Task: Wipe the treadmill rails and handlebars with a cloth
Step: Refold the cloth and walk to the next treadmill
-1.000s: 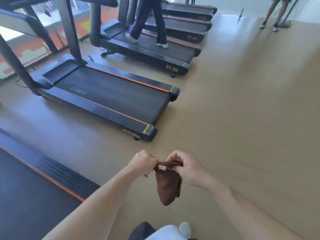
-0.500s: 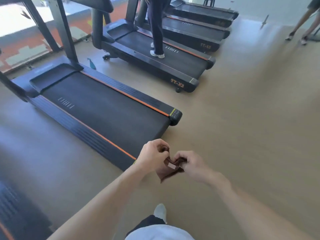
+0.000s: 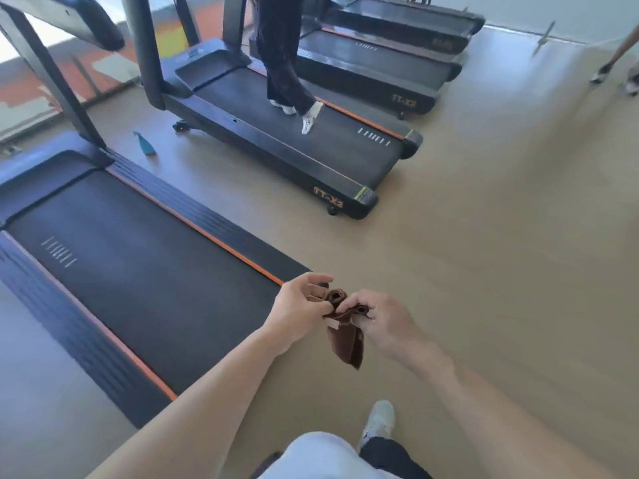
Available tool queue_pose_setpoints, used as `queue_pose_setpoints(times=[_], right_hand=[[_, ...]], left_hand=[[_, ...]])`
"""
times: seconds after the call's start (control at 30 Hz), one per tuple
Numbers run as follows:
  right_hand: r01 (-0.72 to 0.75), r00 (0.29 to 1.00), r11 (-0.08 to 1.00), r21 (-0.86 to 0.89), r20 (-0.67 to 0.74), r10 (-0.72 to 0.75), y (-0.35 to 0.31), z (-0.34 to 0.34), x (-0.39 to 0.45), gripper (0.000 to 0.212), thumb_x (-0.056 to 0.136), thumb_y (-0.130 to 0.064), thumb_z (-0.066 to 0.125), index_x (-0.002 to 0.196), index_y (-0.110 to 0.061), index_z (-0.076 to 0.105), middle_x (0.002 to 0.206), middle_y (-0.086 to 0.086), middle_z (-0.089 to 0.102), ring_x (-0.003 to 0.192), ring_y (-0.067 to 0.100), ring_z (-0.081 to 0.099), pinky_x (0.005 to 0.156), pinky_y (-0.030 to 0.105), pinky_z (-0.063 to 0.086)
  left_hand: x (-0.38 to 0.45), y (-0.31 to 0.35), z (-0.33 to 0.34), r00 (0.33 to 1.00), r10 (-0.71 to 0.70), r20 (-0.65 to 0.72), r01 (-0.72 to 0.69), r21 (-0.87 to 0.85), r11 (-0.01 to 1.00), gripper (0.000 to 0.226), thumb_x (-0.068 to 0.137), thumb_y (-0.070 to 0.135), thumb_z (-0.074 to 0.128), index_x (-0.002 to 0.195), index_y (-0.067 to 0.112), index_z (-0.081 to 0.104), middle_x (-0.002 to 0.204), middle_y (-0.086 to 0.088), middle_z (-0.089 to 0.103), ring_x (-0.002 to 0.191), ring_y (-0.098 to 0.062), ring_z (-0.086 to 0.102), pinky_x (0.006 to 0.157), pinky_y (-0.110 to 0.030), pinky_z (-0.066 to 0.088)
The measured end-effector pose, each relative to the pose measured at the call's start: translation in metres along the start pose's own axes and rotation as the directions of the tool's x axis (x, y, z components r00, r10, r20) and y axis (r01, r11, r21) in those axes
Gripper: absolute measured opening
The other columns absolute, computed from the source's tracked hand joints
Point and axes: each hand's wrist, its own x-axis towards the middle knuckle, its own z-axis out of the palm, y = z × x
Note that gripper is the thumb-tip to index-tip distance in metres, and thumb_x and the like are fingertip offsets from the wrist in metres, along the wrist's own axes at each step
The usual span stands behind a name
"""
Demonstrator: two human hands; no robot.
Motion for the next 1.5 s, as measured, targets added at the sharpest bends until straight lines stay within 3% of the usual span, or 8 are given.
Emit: queue_pose_setpoints(times=[0.17, 0.4, 0.57, 0.67, 0.83, 1.13, 1.33, 1.5], right_hand=[[0.095, 0.995, 0.991, -0.09, -0.003, -0.095, 0.023, -0.096, 0.099, 0.03, 0.087, -0.017, 0.077, 0.095, -0.045, 0.076, 0.094, -0.014, 0.064, 0.088, 0.006, 0.067, 0.081, 0.038, 0.055], [0.283, 0.955, 0.933, -0.223, -0.027, -0.296, 0.035, -0.172, 0.263, 0.02, 0.082, -0.024, 0.078, 0.097, -0.037, 0.076, 0.104, -0.023, 0.054, 0.1, 0.004, 0.06, 0.082, 0.029, 0.051], [0.035, 0.995, 0.999, 0.012, 0.097, -0.036, 0.042, -0.195, 0.397, 0.063, 0.071, -0.048, 0.078, 0.128, -0.042, 0.053, 0.123, -0.021, 0.066, 0.114, 0.004, 0.065, 0.098, 0.037, 0.054], [0.055, 0.974, 0.997, -0.045, 0.222, -0.044, 0.037, -0.2, 0.471, 0.03, 0.082, -0.036, 0.078, 0.111, -0.034, 0.07, 0.098, -0.014, 0.078, 0.092, 0.01, 0.074, 0.088, 0.047, 0.059], [0.113, 0.939, 0.991, -0.067, 0.334, -0.085, 0.015, -0.201, 0.582, 0.022, 0.08, -0.043, 0.081, 0.096, -0.033, 0.068, 0.094, -0.009, 0.076, 0.09, 0.013, 0.074, 0.084, 0.043, 0.059], [0.296, 0.738, 0.955, 0.022, 0.629, -0.243, -0.074, -0.192, 0.771, 0.031, 0.089, -0.041, 0.08, 0.093, -0.027, 0.053, 0.082, -0.013, 0.074, 0.074, 0.011, 0.066, 0.073, 0.028, 0.052], [0.482, 0.59, 0.867, -0.122, 0.777, -0.218, -0.123, -0.155, 0.884, 0.025, 0.091, -0.034, 0.076, 0.111, -0.033, 0.062, 0.101, -0.013, 0.076, 0.093, 0.01, 0.07, 0.08, 0.029, 0.052], [0.697, 0.496, 0.623, -0.356, 0.866, -0.059, -0.15, -0.069, 0.969, 0.014, 0.093, -0.04, 0.071, 0.094, -0.027, 0.067, 0.086, -0.005, 0.072, 0.08, 0.02, 0.068, 0.071, 0.037, 0.054]], left_hand=[[0.1, 0.076, 0.042, 0.997, -0.038, -0.065, 0.031, -0.111, 0.993, 0.04, 0.082, -0.006, 0.066, 0.115, 0.018, 0.069, 0.092, 0.004, 0.078, 0.069, -0.006, 0.073, 0.059, -0.019, 0.056], [0.246, 0.137, 0.038, 0.993, -0.046, -0.106, 0.027, -0.173, 0.984, 0.038, 0.088, -0.001, 0.066, 0.118, 0.022, 0.067, 0.094, 0.009, 0.08, 0.082, -0.018, 0.076, 0.071, -0.018, 0.059], [0.352, 0.161, 0.003, 0.993, -0.099, -0.06, 0.079, -0.269, 0.96, 0.058, 0.078, -0.009, 0.061, 0.123, 0.029, 0.062, 0.106, 0.006, 0.078, 0.104, -0.017, 0.07, 0.073, -0.015, 0.047], [0.412, 0.167, -0.023, 0.991, -0.097, -0.094, 0.066, -0.291, 0.954, 0.07, 0.075, -0.013, 0.067, 0.131, 0.028, 0.055, 0.116, 0.004, 0.076, 0.106, -0.021, 0.071, 0.083, -0.025, 0.056], [0.49, 0.166, -0.048, 0.965, -0.178, -0.193, 0.122, -0.272, 0.954, 0.066, 0.082, -0.001, 0.075, 0.137, 0.027, 0.05, 0.123, 0.008, 0.063, 0.091, 0.014, 0.065, 0.075, -0.013, 0.056], [0.632, 0.192, -0.093, 0.828, -0.395, -0.397, 0.254, -0.362, 0.897, 0.034, 0.097, 0.027, 0.067, 0.129, 0.015, 0.065, 0.123, -0.008, 0.071, 0.115, -0.022, 0.064, 0.097, -0.032, 0.05], [0.68, 0.197, -0.142, 0.698, -0.529, -0.483, 0.205, -0.573, 0.794, 0.03, 0.097, 0.015, 0.065, 0.126, 0.008, 0.065, 0.115, -0.005, 0.07, 0.095, -0.01, 0.062, 0.06, 0.0, 0.043], [0.714, 0.174, -0.221, 0.602, -0.621, -0.503, 0.244, -0.624, 0.742, 0.06, 0.09, 0.025, 0.074, 0.144, 0.016, 0.049, 0.14, -0.001, 0.058, 0.128, -0.017, 0.056, 0.093, -0.021, 0.041]])
